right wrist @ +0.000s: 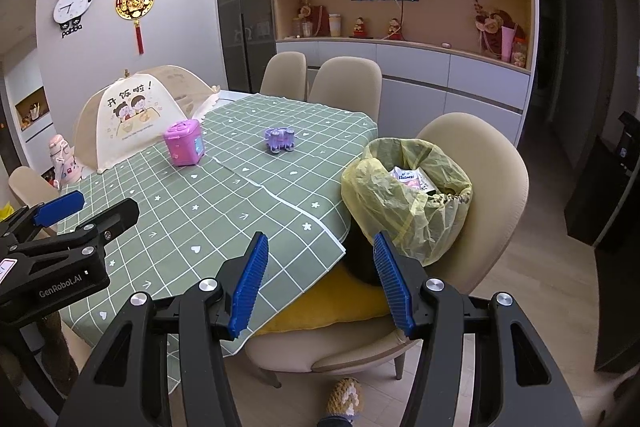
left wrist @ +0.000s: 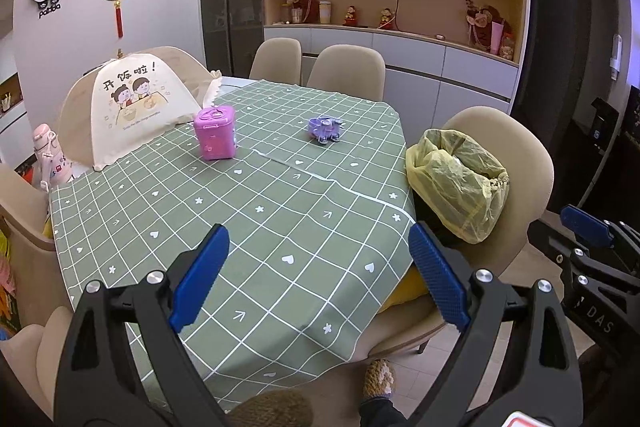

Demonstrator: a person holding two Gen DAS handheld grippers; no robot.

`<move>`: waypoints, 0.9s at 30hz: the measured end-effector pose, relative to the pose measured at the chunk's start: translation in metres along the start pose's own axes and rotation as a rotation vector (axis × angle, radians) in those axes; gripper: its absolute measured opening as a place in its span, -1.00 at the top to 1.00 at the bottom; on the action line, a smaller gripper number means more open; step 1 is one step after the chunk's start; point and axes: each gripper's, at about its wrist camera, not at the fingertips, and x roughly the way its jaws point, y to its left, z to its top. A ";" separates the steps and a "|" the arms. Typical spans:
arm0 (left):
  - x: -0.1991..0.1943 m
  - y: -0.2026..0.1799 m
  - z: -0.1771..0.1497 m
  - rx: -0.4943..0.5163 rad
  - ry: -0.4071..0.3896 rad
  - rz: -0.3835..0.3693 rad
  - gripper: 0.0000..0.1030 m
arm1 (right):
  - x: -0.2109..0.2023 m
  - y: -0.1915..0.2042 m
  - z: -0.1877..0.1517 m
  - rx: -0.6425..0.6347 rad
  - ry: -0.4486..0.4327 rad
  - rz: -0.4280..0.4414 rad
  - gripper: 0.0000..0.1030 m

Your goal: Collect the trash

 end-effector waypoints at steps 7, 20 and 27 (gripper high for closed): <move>0.000 0.001 0.000 0.000 -0.001 0.001 -0.68 | 0.000 -0.001 0.001 0.003 -0.003 -0.002 -0.01; -0.002 0.003 0.000 0.000 -0.003 -0.006 -0.68 | -0.003 0.004 -0.001 0.008 -0.010 -0.011 -0.01; -0.001 0.006 -0.002 -0.012 -0.002 0.000 -0.68 | -0.005 0.007 0.000 0.003 -0.026 -0.011 -0.01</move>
